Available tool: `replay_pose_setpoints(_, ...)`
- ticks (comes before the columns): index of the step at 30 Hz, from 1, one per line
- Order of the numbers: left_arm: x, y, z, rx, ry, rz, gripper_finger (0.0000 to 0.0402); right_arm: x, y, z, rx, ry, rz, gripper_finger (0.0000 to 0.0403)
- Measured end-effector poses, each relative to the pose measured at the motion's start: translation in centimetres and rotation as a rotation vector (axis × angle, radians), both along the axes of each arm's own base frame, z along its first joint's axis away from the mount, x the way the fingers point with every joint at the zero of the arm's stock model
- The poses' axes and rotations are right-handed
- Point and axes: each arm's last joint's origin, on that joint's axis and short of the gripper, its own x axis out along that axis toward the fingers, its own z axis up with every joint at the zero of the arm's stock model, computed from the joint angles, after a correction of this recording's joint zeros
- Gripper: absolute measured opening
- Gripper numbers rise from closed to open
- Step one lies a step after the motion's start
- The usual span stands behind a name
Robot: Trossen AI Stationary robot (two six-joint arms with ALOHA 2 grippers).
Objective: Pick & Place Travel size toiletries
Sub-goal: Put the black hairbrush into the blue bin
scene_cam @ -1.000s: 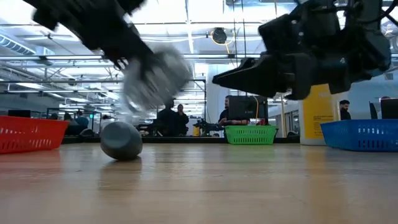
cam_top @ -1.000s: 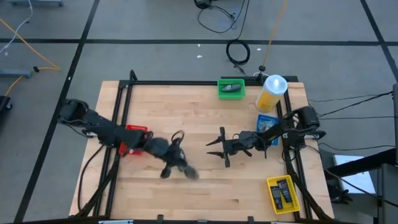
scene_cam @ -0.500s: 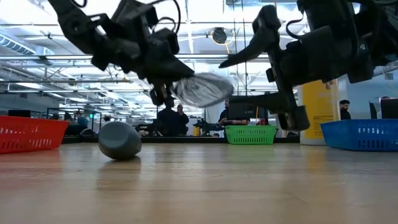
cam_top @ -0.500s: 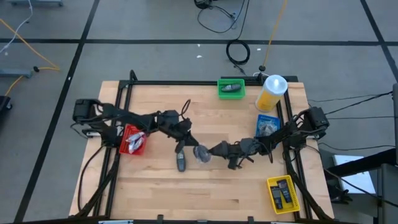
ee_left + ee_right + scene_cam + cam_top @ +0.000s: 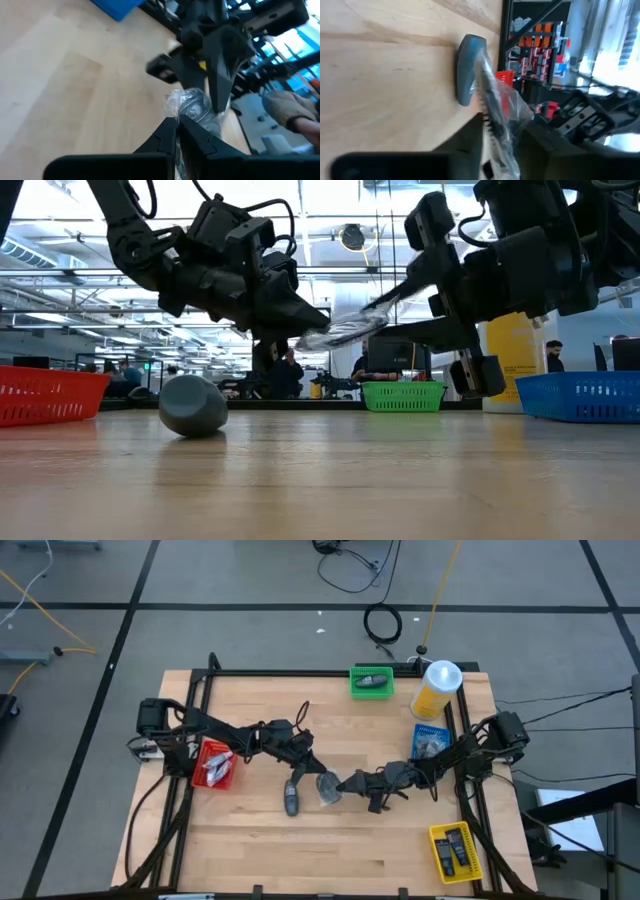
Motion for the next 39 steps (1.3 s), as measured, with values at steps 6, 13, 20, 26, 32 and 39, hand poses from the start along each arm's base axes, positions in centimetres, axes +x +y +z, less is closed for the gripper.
replay_pose_setpoints(6, 0.0, 1.4, 0.3, 0.022, -0.038, 0.051, 0.0043, 0.0, 0.0, -0.2, 0.131, 0.041, -0.033, 0.0015)
replay_pose_setpoints(13, -0.9, 4.7, 3.4, 0.085, -0.221, 0.048, 0.0143, -0.3, -0.1, 0.7, 0.507, 0.05, -0.212, 0.0032)
replay_pose_setpoints(20, -1.2, 1.6, 3.6, 0.349, -0.139, 0.072, 0.0185, -3.5, -1.7, 4.6, 0.944, 0.01, -0.707, 0.0015)
replay_pose_setpoints(26, -1.1, -4.0, 0.8, 0.58, 0.079, 0.268, 0.0186, -8.8, -3.1, 9.6, 1.417, 0.08, -1.002, 0.0028)
replay_pose_setpoints(32, -1.0, -7.4, -2.1, 0.629, 0.128, 0.618, 0.0186, -14.4, -4.3, 14.4, 1.858, 0.095, -1.307, 0.0016)
replay_pose_setpoints(39, -1.2, -8.0, -4.7, 0.726, 0.196, 0.717, 0.0186, -18.8, -5.3, 14.3, 2.062, 0.04, -1.663, 0.0016)
